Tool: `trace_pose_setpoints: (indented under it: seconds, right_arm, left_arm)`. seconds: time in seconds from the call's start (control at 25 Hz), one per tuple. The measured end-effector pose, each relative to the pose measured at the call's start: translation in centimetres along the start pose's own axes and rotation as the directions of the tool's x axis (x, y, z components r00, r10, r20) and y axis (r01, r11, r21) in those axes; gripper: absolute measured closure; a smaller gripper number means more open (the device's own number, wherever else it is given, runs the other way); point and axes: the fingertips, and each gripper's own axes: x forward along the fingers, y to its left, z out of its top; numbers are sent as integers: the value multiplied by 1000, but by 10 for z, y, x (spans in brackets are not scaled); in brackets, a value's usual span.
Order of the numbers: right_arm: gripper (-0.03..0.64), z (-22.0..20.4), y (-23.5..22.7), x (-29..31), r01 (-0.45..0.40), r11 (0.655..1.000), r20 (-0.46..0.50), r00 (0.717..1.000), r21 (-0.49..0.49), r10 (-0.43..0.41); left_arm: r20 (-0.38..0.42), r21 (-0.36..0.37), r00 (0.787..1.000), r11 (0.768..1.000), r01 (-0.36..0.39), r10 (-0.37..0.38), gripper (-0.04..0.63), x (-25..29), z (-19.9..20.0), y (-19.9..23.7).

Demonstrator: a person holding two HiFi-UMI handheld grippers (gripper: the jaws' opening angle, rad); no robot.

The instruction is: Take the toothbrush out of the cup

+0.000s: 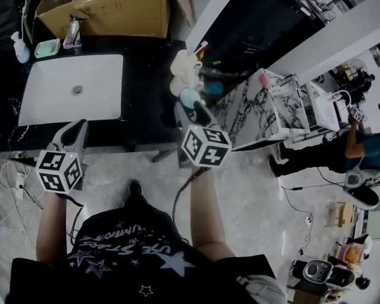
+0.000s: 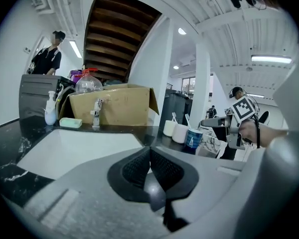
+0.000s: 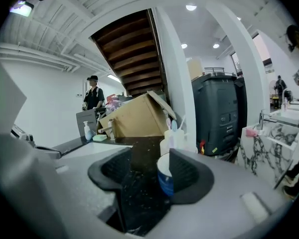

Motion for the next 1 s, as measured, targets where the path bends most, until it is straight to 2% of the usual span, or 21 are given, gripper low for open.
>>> trace_pose_setpoints:
  seconds: [0.24, 0.44, 0.52, 0.68, 1.0]
  right_arm:
    - [376, 18, -33, 36, -9, 999, -29, 1000, -37, 8]
    - [377, 20, -48, 64, -47, 994, -112, 993, -98, 36]
    - [417, 18, -51, 74, -69, 990, -150, 987, -125, 50]
    - [450, 12, -54, 90, -115, 983, -208, 975, -142, 84]
    - [553, 9, -56, 98, -124, 975, -250, 965, -184, 76]
  left_arm:
    - [-1, 5, 1000, 1000, -25, 25, 586, 36, 12, -9]
    - [-3, -2, 998, 998, -63, 63, 586, 56, 14, -15]
    - [-5, -4, 997, 997, -81, 81, 586, 61, 14, -17]
    - [-9, -13, 993, 992, -122, 122, 586, 65, 13, -15]
    - [-27, -32, 986, 986, -164, 163, 586, 57, 7, -5]
